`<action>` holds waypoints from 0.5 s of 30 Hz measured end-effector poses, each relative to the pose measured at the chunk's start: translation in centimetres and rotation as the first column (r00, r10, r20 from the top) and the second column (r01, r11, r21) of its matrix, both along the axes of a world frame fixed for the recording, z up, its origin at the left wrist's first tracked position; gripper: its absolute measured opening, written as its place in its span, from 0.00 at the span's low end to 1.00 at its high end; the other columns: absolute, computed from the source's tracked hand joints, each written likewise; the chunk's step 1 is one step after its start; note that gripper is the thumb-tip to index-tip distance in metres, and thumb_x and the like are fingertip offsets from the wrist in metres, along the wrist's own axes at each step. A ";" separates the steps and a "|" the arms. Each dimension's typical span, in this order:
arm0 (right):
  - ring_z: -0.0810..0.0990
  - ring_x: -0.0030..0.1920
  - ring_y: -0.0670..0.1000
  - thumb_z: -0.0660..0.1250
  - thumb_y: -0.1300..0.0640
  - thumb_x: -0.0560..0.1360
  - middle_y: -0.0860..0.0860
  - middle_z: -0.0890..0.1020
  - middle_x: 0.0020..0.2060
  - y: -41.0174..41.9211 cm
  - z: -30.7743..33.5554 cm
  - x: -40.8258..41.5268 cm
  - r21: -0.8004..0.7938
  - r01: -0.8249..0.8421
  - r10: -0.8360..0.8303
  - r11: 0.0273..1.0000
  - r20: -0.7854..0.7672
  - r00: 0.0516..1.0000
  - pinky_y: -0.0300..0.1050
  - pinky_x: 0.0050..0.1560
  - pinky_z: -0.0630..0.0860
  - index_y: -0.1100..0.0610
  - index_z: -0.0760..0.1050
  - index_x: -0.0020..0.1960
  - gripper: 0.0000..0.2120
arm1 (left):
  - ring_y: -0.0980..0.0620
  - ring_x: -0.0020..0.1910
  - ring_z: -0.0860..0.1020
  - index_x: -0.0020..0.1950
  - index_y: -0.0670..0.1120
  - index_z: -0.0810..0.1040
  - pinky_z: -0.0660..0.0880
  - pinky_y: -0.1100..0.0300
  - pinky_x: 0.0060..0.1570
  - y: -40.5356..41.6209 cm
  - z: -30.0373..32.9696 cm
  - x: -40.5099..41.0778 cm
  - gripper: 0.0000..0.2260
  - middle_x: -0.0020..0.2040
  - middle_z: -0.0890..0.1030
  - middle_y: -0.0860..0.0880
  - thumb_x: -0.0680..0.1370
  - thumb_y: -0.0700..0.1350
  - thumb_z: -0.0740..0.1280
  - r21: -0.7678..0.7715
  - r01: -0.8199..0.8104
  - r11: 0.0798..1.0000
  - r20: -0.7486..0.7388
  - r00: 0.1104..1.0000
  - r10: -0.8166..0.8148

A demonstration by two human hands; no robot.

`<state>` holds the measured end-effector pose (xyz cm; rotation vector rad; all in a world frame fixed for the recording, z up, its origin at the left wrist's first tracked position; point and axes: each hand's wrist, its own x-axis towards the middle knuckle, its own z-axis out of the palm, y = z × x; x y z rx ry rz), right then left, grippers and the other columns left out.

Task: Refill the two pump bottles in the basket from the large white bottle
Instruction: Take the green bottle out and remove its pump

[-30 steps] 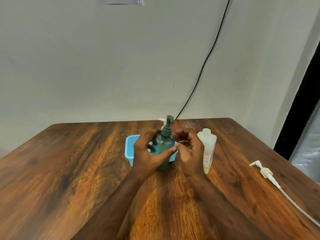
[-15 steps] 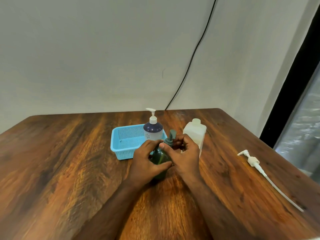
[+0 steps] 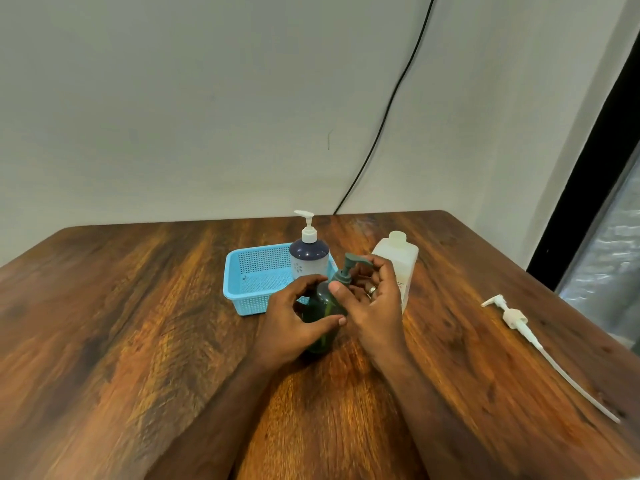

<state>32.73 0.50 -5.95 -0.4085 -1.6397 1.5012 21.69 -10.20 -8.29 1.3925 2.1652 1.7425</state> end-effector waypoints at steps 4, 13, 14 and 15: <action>0.83 0.55 0.45 0.76 0.60 0.72 0.47 0.83 0.54 -0.1 0.1 -0.3 -0.029 0.048 -0.047 0.998 0.032 0.998 0.50 0.54 0.83 0.47 0.68 0.62 0.25 | 0.67 0.60 0.76 0.65 0.56 0.77 0.73 0.72 0.55 -0.1 -0.1 0.0 0.28 0.59 0.80 0.63 0.68 0.49 0.81 -0.006 0.004 1.000 0.019 1.000 -0.004; 0.83 0.55 0.48 0.77 0.62 0.71 0.49 0.82 0.53 0.1 -0.1 -0.6 0.007 0.068 -0.068 0.998 -0.022 0.997 0.49 0.55 0.82 0.48 0.65 0.64 0.30 | 0.67 0.61 0.75 0.65 0.60 0.76 0.72 0.71 0.57 0.1 0.0 -0.2 0.28 0.60 0.80 0.65 0.67 0.51 0.81 -0.007 -0.003 1.000 0.045 0.999 0.004; 0.83 0.54 0.49 0.77 0.61 0.71 0.49 0.82 0.53 0.2 -0.1 -0.6 0.014 0.079 -0.079 0.997 -0.017 0.997 0.49 0.54 0.82 0.48 0.65 0.63 0.29 | 0.66 0.62 0.75 0.66 0.57 0.76 0.72 0.72 0.57 0.2 0.0 -0.2 0.29 0.61 0.80 0.63 0.67 0.51 0.81 -0.006 -0.001 1.000 0.040 0.999 0.001; 0.83 0.55 0.49 0.76 0.62 0.72 0.50 0.83 0.53 0.3 -0.2 -0.6 0.009 0.067 -0.067 0.998 -0.019 0.998 0.51 0.54 0.83 0.48 0.65 0.63 0.27 | 0.66 0.62 0.75 0.67 0.56 0.76 0.72 0.73 0.56 0.2 -0.1 -0.3 0.29 0.61 0.80 0.62 0.68 0.51 0.81 -0.006 0.001 1.000 0.037 0.999 -0.001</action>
